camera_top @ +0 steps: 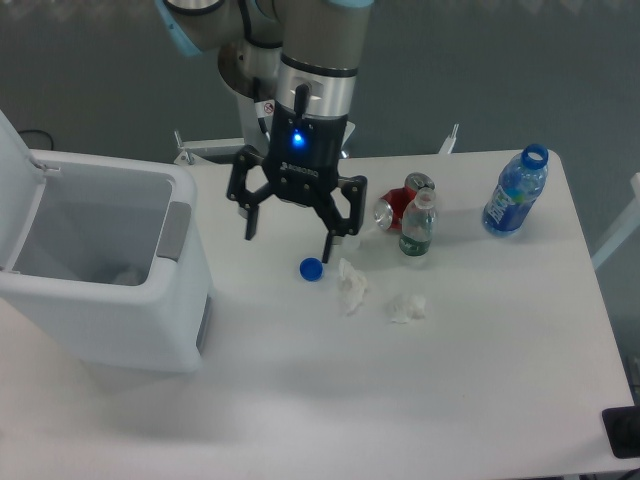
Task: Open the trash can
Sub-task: 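Lift the lid open and pull the gripper back toward the table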
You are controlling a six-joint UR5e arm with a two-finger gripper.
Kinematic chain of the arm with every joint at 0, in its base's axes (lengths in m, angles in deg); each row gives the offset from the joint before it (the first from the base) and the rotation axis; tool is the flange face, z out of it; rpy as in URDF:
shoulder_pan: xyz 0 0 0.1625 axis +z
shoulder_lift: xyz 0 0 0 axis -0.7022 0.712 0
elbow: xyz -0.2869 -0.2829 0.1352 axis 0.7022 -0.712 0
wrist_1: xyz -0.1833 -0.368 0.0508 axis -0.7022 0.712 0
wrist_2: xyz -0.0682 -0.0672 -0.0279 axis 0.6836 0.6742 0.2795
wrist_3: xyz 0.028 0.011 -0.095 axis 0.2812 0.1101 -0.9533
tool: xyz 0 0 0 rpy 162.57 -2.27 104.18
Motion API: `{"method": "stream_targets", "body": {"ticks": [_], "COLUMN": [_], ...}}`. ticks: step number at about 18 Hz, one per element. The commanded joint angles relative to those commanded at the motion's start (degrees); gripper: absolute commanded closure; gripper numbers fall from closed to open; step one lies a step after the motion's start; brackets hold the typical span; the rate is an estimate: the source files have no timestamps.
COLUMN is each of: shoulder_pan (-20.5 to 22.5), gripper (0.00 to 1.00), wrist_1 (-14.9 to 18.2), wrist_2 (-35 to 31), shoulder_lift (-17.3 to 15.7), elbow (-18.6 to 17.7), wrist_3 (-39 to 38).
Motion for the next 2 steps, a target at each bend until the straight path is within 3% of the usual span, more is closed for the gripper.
{"method": "stream_targets", "body": {"ticks": [2], "shoulder_pan": [0.35], "gripper": [0.00], "wrist_1": [0.00], "wrist_2": [-0.71], "shoulder_lift": [0.09], "elbow": [-0.79], "wrist_3": [0.45]}}
